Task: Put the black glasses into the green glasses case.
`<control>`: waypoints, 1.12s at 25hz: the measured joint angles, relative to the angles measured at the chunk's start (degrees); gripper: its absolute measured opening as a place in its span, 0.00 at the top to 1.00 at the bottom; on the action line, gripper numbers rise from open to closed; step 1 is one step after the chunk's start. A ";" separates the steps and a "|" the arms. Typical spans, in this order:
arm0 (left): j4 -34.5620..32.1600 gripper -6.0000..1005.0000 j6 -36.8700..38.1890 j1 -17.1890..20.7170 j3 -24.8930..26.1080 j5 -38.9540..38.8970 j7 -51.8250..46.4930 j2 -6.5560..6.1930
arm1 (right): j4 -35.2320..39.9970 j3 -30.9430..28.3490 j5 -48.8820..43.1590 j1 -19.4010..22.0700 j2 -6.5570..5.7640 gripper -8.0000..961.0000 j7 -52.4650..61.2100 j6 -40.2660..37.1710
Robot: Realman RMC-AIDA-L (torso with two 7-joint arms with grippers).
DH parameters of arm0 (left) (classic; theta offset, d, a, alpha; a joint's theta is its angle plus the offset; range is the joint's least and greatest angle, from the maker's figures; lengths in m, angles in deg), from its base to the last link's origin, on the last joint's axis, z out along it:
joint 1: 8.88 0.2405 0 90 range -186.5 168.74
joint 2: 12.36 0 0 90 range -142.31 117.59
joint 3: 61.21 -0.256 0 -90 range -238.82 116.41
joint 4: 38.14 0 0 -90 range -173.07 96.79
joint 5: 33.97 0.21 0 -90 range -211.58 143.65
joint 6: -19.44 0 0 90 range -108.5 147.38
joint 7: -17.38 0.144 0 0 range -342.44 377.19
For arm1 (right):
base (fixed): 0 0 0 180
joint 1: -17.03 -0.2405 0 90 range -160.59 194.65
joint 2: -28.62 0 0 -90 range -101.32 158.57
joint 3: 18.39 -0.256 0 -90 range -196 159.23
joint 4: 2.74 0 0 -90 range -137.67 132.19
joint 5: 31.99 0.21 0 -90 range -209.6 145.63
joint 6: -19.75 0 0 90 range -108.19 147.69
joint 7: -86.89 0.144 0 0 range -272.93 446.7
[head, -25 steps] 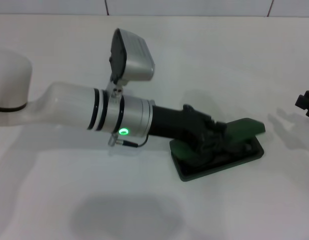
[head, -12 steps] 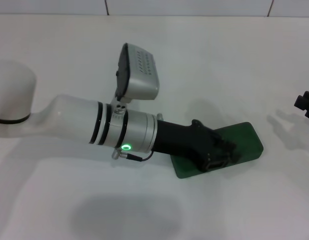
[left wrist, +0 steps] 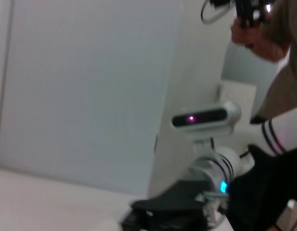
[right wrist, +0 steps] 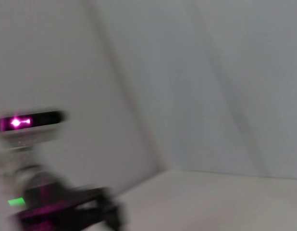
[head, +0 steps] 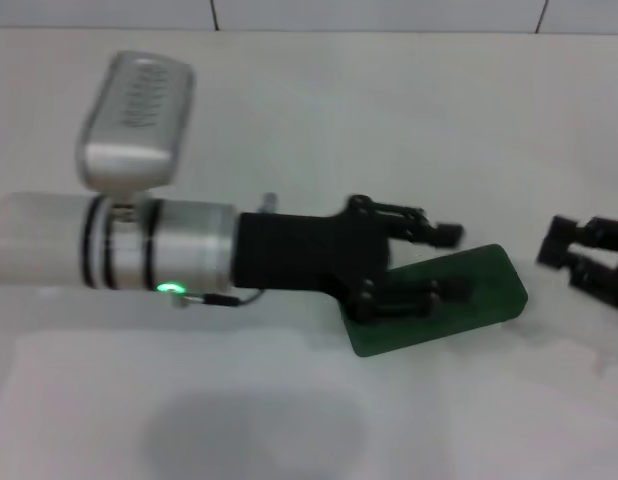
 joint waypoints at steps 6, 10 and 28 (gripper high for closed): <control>2.31 0.49 4.50 1.98 3.49 1.13 2.99 -4.19 | 6.48 5.30 -1.98 -2.21 0.65 0.55 4.97 -9.55; 4.97 0.36 11.44 2.49 7.51 1.77 3.16 -6.13 | 10.00 8.58 -0.41 -2.16 1.14 0.34 6.37 -12.26; 9.12 0.28 21.16 5.68 14.05 1.92 4.49 -5.68 | 12.66 15.40 1.48 -2.42 0.97 0.08 7.99 -8.94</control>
